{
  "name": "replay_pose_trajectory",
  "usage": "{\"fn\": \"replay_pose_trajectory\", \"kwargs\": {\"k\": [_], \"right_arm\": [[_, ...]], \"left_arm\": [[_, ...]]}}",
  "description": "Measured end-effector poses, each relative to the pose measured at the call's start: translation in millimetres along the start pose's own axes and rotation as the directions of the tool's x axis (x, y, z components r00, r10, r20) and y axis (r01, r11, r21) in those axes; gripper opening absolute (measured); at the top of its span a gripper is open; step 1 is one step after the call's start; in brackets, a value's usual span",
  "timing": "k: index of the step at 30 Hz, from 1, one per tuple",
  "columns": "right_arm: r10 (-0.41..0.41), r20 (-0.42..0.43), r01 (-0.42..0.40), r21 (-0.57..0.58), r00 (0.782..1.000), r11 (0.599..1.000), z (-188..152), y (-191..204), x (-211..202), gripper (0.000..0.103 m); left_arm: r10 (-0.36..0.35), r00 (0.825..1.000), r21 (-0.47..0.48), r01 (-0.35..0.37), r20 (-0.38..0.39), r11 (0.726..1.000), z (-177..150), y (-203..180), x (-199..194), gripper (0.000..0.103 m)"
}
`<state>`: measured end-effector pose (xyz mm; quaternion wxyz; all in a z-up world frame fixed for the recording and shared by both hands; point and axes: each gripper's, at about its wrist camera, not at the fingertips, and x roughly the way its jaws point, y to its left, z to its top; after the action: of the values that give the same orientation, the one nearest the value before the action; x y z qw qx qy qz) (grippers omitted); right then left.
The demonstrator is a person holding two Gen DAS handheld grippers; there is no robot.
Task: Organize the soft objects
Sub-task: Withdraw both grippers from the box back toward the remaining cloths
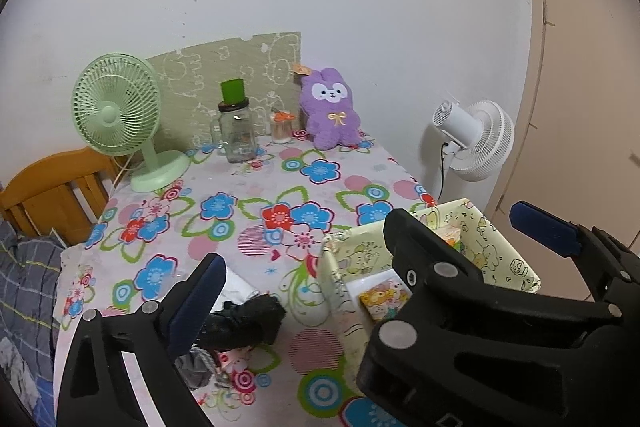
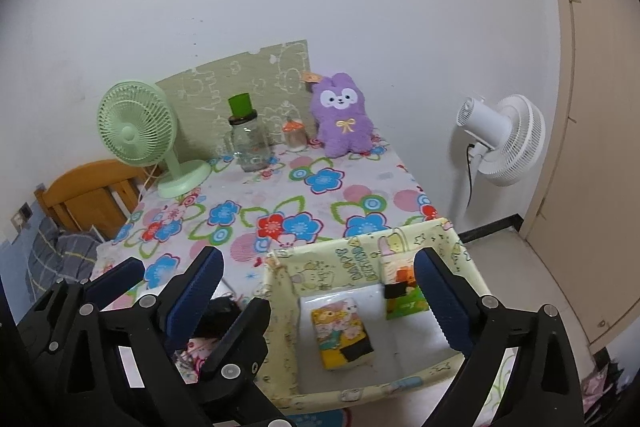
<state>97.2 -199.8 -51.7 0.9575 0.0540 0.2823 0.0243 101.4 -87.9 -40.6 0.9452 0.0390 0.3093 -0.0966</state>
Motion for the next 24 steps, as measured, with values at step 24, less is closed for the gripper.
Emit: {"fn": "replay_pose_trajectory", "kwargs": {"k": [24], "right_arm": [[0.059,-0.005,-0.06,-0.079,0.998,0.995,-11,69,-2,0.098]], "left_arm": [[0.066,0.998,-0.06,-0.065,0.01,0.996,-19,66,-17,0.101]]}}
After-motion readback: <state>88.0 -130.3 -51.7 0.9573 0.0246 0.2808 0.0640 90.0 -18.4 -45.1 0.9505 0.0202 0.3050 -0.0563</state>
